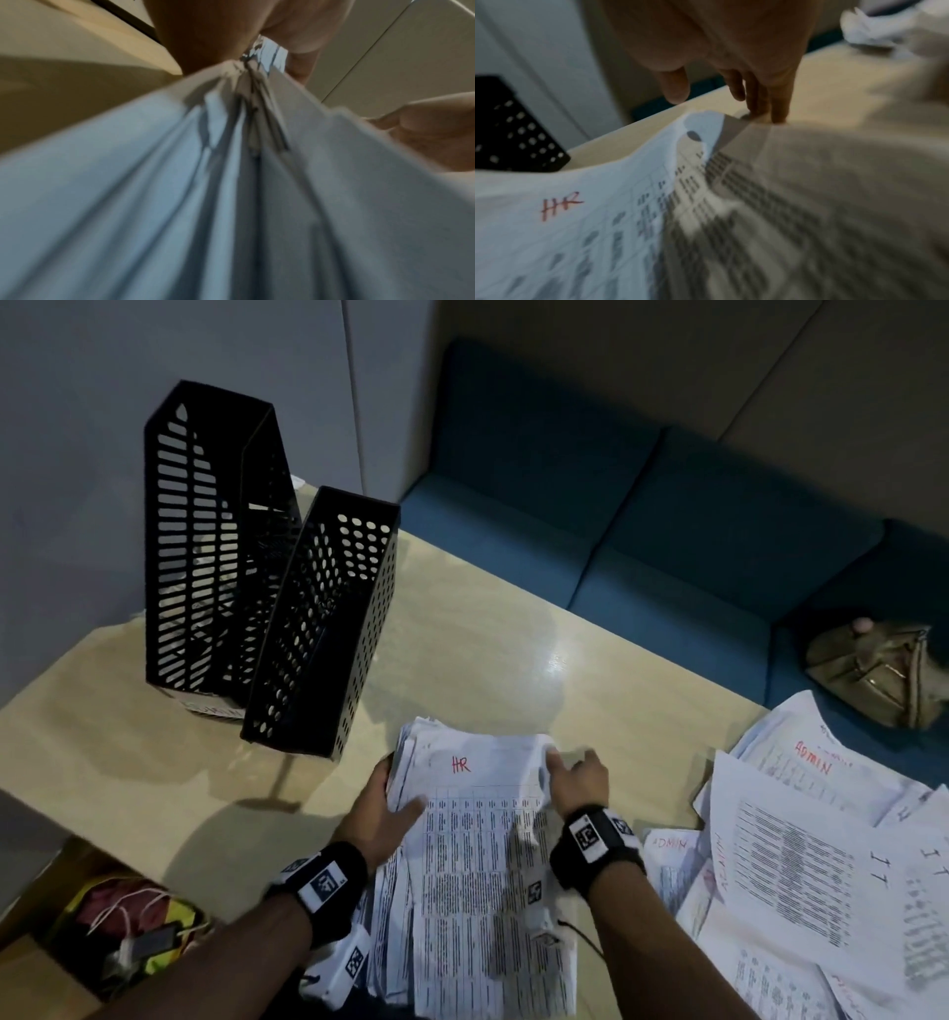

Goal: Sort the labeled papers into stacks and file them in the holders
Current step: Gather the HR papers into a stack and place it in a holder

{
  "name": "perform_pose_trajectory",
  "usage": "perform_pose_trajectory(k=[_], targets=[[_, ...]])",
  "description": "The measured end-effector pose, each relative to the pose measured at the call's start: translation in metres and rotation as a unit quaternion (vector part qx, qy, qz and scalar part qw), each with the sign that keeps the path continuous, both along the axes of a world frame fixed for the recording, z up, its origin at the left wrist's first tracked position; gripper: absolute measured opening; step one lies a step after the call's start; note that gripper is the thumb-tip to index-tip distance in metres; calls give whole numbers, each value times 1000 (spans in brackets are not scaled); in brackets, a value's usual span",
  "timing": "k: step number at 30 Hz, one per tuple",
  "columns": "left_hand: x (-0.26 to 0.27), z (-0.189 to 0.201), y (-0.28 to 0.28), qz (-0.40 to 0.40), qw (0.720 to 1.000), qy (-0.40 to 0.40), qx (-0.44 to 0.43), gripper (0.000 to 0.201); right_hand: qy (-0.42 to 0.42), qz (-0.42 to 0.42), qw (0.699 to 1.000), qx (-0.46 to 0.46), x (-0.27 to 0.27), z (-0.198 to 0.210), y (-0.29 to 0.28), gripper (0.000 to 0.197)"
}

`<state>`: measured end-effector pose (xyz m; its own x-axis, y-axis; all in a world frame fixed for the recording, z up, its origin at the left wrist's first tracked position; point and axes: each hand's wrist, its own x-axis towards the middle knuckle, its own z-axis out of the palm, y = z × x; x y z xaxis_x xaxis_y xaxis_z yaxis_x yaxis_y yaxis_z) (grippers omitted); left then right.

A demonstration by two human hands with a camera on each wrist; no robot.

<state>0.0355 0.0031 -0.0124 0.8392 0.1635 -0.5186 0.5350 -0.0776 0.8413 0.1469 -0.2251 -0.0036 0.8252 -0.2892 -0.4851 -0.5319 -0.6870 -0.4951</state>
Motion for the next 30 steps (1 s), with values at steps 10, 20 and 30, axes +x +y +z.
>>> perform_pose_trajectory(k=[10, 20, 30], targets=[[9, -11, -5, -13, 998, 44, 39, 58, 47, 63, 994, 81, -15, -2, 29, 82], [20, 9, -7, 19, 999, 37, 31, 39, -17, 55, 989, 134, -24, 11, 1, 61], [31, 30, 1, 128, 990, -4, -57, 17, -95, -9, 951, 294, -27, 41, 20, 53]])
